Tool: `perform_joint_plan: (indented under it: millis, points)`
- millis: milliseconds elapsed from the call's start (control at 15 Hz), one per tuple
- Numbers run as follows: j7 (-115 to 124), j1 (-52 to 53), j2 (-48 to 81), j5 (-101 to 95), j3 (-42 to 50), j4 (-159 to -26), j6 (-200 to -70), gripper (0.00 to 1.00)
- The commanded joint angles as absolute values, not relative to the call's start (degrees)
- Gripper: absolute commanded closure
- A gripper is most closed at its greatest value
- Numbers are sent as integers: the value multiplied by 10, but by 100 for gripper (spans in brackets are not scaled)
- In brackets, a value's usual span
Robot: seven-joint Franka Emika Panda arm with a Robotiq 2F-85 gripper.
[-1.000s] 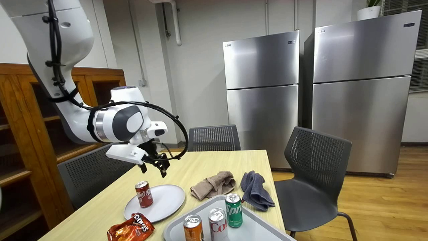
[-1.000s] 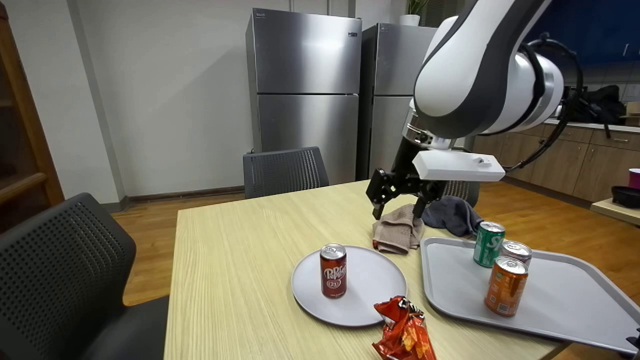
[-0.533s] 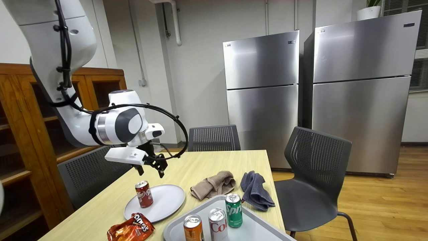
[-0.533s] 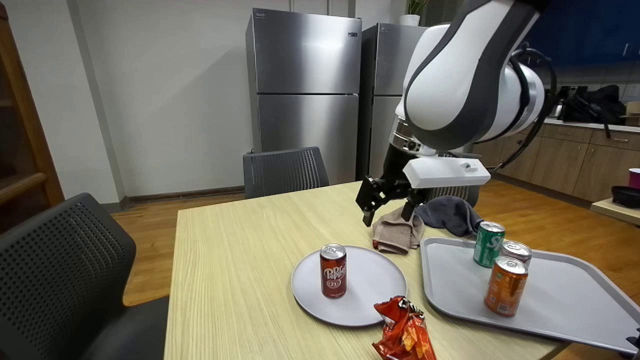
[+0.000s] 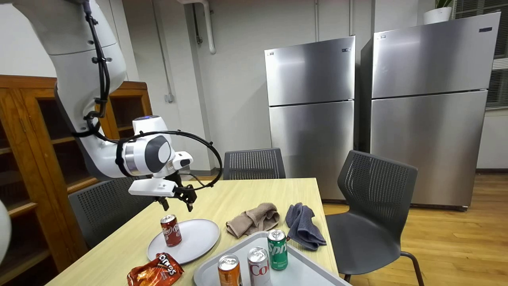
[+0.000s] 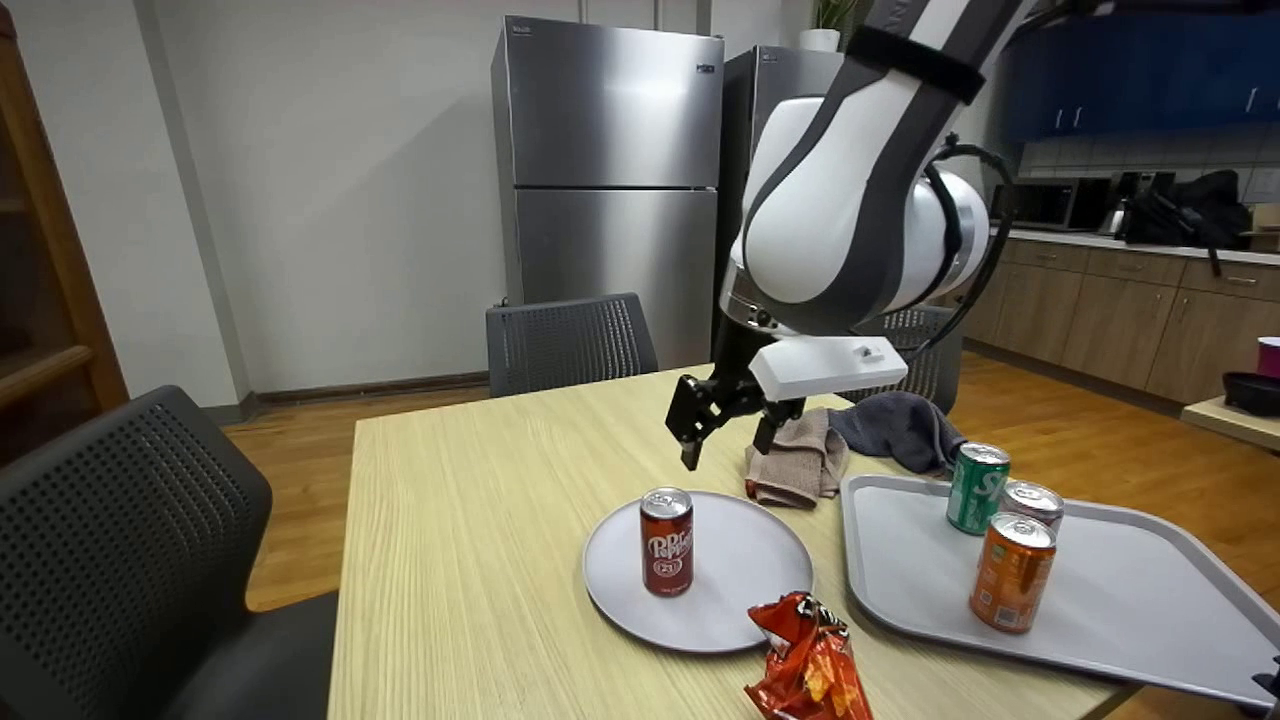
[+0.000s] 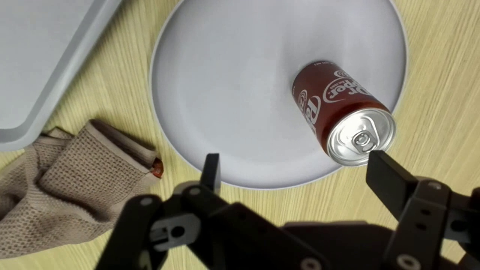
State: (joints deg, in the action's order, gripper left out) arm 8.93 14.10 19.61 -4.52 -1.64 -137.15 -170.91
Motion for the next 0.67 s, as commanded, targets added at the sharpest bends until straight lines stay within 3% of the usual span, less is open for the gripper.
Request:
perform_joint_plan:
  millis: [0, 600]
  points:
    - [83, 157, 226, -53, -22, -1326, -1676, 0]
    - [84, 194, 287, -57, -22, -1252, -1662, 0]
